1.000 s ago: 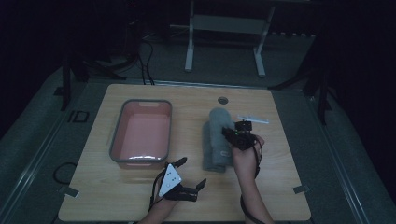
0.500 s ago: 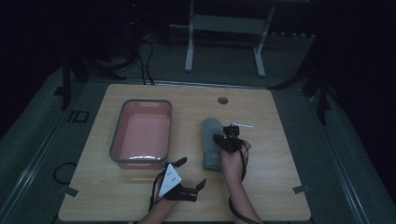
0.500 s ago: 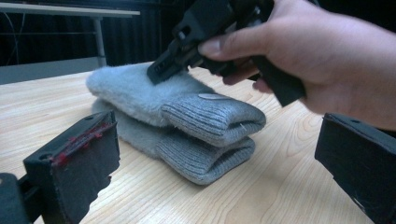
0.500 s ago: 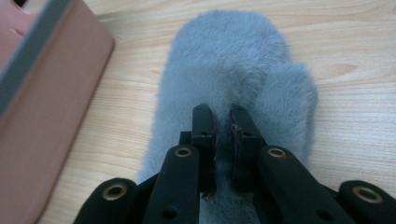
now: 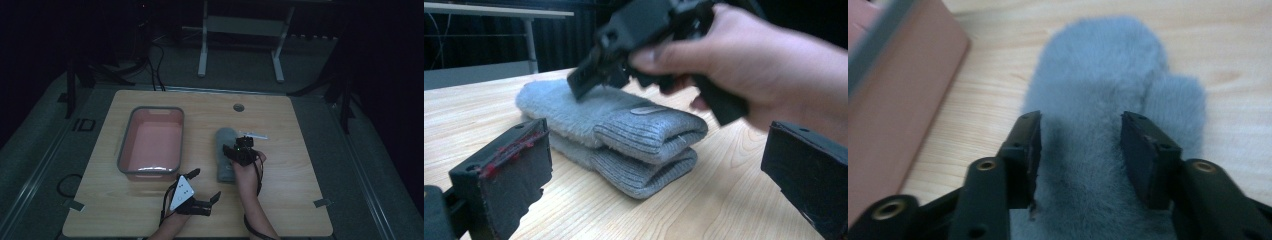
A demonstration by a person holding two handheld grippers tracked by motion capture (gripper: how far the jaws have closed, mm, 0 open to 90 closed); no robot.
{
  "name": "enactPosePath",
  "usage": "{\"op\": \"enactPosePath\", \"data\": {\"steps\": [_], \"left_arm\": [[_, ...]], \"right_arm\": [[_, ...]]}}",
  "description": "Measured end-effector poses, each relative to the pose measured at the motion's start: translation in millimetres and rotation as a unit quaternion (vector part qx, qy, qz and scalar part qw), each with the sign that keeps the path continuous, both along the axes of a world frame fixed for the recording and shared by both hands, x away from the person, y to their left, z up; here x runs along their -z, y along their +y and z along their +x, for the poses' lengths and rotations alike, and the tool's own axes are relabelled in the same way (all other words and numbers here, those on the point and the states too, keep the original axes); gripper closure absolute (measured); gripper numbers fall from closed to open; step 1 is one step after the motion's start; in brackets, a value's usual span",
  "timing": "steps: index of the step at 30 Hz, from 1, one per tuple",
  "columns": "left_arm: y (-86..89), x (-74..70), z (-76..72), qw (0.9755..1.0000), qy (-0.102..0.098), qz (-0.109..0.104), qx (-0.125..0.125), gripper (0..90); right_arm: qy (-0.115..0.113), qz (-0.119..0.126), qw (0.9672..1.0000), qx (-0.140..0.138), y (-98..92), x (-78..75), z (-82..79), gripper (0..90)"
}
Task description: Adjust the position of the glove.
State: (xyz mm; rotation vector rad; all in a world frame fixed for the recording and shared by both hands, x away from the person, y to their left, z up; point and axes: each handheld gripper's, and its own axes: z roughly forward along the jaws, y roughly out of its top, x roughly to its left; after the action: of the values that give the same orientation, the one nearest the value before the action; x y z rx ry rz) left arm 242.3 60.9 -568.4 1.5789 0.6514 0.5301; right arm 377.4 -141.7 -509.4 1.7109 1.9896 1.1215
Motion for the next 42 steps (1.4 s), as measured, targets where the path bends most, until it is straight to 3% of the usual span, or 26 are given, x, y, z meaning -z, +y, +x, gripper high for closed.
{"op": "enactPosePath", "data": {"steps": [4, 6, 12, 14, 16, 17, 18, 19, 22, 23, 26, 28, 30, 32, 34, 38, 40, 42], "left_arm": [[0.1, 0.0, 0.1, 1.0000, 0.000, 0.000, 0.000, 0.1], [0.0, 0.0, 0.1, 1.0000, 0.000, 0.001, -0.001, 0.1], [-0.8, -0.2, -0.2, 1.0000, 0.000, 0.002, -0.005, 0.1], [-0.9, -0.3, -0.1, 1.0000, 0.000, 0.004, -0.006, 0.1], [-1.1, -0.4, 0.2, 1.0000, 0.003, 0.005, -0.008, 0.2], [-1.2, -0.4, 0.3, 0.9999, 0.003, 0.006, -0.009, 0.1], [-1.3, -0.5, 0.3, 0.9999, 0.004, 0.006, -0.010, 0.1], [-1.4, -0.5, 0.5, 0.9999, 0.004, 0.006, -0.010, 0.1], [-1.3, -0.6, 0.8, 0.9999, 0.006, 0.006, -0.011, 0.2], [-0.7, -0.8, 2.0, 0.9998, 0.012, 0.005, -0.013, 0.1], [-1.4, -3.5, 3.3, 0.9996, 0.020, 0.014, -0.012, 0.1], [-2.2, -8.0, 4.5, 0.9994, 0.028, 0.017, -0.015, 0.1], [-2.9, -11.9, 5.5, 0.9991, 0.038, 0.006, -0.014, 0.1], [-4.2, -15.3, 6.2, 0.9987, 0.043, 0.019, -0.020, 0.2], [-6.2, -18.7, 8.6, 0.9981, 0.048, 0.029, -0.025, 0.2], [-12.1, -30.7, 17.6, 0.9955, 0.084, 0.035, -0.025, 0.2], [-15.6, -37.5, 23.3, 0.9944, 0.101, 0.027, -0.017, 0.2], [-19.9, -44.3, 30.1, 0.9928, 0.114, 0.033, -0.015, 0.2]], "right_arm": [[-0.015, 0.008, 0.9996, -0.024, -6.8, -14.8, -1.4, 41.8], [-0.021, 0.023, 0.9982, -0.051, -18.9, -26.5, 0.6, 36.9], [-0.027, 0.032, 0.9960, -0.079, -44.8, -35.5, 0.5, 27.0], [-0.025, 0.063, 0.9922, -0.104, -53.2, -35.4, -0.4, 27.5], [-0.028, 0.060, 0.9918, -0.110, -55.5, -35.8, -2.2, 27.1], [-0.026, 0.058, 0.9899, -0.127, -60.8, -36.1, -5.7, 17.4], [-0.026, 0.058, 0.9887, -0.136, -62.6, -35.9, -7.9, 13.5], [-0.020, 0.051, 0.9861, -0.157, -64.4, -35.6, -9.5, 13.0], [-0.027, 0.044, 0.9849, -0.165, -66.4, -35.3, -13.9, 13.2], [-0.040, 0.026, 0.9826, -0.180, -69.3, -34.7, -18.3, 11.9], [-0.048, -0.002, 0.9793, -0.197, -77.6, -31.7, -23.2, 12.1], [-0.054, -0.002, 0.9785, -0.199, -86.2, -30.0, -25.7, 12.2], [-0.065, -0.001, 0.9787, -0.195, -94.3, -28.9, -27.5, 13.2], [-0.079, -0.003, 0.9785, -0.190, -100.0, -28.2, -29.4, 13.8], [-0.083, 0.005, 0.9764, -0.200, -103.1, -27.3, -30.9, 13.8], [-0.103, -0.002, 0.9739, -0.203, -106.8, -25.7, -35.4, 13.7], [-0.105, -0.005, 0.9732, -0.205, -108.7, -25.0, -35.7, 13.8], [-0.107, -0.004, 0.9734, -0.203, -110.6, -24.4, -35.3, 13.8]]}}
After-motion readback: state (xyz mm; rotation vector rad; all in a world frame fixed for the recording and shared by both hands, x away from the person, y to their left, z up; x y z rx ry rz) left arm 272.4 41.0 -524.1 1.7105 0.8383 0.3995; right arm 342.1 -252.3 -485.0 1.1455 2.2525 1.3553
